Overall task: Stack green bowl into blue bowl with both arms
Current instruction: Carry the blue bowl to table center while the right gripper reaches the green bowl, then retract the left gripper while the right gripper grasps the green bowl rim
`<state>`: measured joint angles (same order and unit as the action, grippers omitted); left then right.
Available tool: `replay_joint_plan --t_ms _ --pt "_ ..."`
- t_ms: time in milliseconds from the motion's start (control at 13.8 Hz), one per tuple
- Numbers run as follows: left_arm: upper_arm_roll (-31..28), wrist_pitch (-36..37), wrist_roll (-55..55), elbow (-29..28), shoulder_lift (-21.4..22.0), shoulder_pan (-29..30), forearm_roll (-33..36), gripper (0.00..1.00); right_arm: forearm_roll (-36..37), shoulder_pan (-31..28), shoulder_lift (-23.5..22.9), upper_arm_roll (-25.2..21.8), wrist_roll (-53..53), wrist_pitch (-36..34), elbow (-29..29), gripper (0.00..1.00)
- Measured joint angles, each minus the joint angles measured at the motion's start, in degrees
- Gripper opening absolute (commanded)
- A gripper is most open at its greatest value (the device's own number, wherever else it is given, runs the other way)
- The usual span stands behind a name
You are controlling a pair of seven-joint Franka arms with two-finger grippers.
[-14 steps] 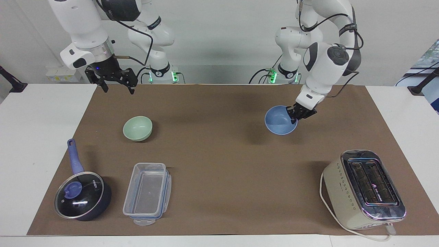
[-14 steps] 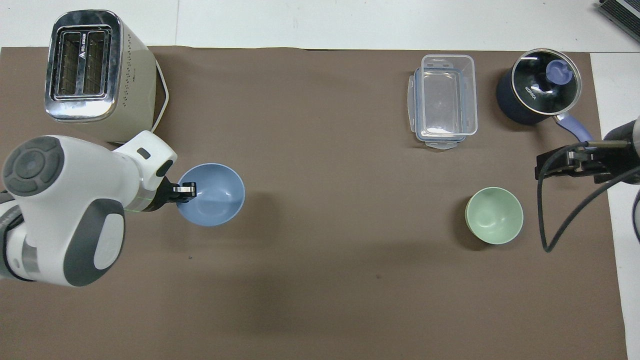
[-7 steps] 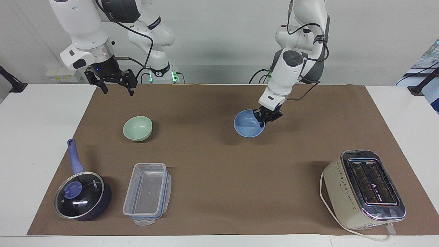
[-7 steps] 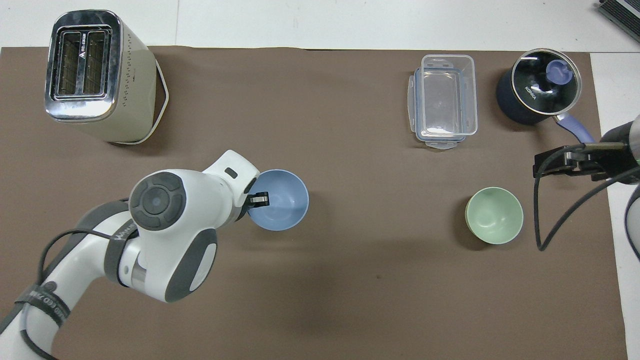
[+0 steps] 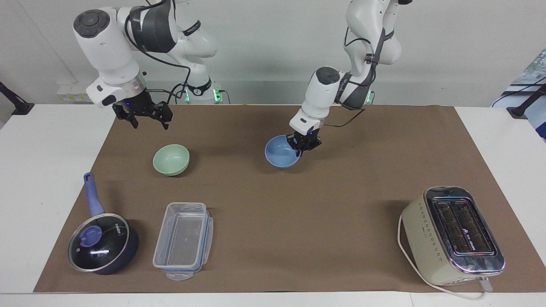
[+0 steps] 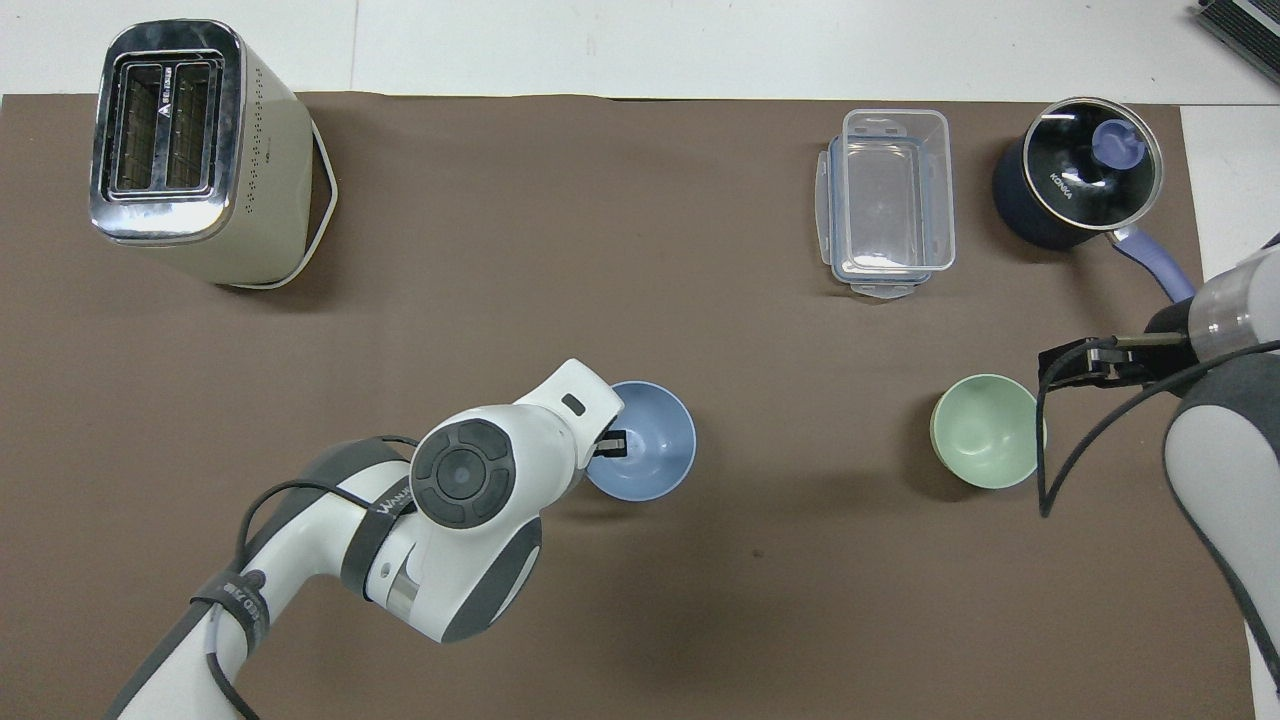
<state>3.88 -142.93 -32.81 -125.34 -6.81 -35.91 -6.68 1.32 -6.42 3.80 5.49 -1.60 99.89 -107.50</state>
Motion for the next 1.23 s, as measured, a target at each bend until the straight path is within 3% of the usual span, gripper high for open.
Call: replay_joint_plan --t_ms 72,145,217,289,434,651,1013,1230 --pt "0.0 -1.7 -0.5 -0.4 -0.6 -1.2 0.0 0.00 0.0 -0.5 0.0 0.0 1.3 1.6 -1.9 1.00" --pt "0.0 -3.7 -1.0 -0.9 -1.4 -2.6 0.0 0.35 0.0 -1.3 0.1 0.0 2.8 3.3 -3.7 1.00" --pt "0.0 -6.2 -1.7 -1.4 -2.5 -4.1 0.0 0.77 0.0 -2.2 0.1 0.0 4.0 4.8 -5.3 1.00" --pt "0.0 -8.8 -2.3 -1.8 -3.8 -5.5 0.0 1.00 0.0 -3.0 0.1 0.0 4.6 6.3 -7.0 1.00" --pt "-0.2 -11.6 -2.9 -2.0 -5.6 -6.4 0.0 1.00 0.0 -3.8 0.1 -0.1 5.0 11.6 -11.4 1.00" --pt "-1.4 -10.9 -2.9 -1.2 -5.1 -4.9 0.0 1.00 0.0 -3.8 -0.1 -0.1 5.6 19.2 -17.6 1.00" --pt "-1.9 1.7 -2.5 4.6 -1.5 2.6 0.0 1.00 0.0 -6.8 -2.5 -0.1 10.9 26.8 -21.2 1.00" --pt "-2.0 3.8 0.3 6.1 -1.2 6.7 0.1 1.00 0.0 -8.9 -5.3 -0.1 13.2 30.9 -22.7 1.00"
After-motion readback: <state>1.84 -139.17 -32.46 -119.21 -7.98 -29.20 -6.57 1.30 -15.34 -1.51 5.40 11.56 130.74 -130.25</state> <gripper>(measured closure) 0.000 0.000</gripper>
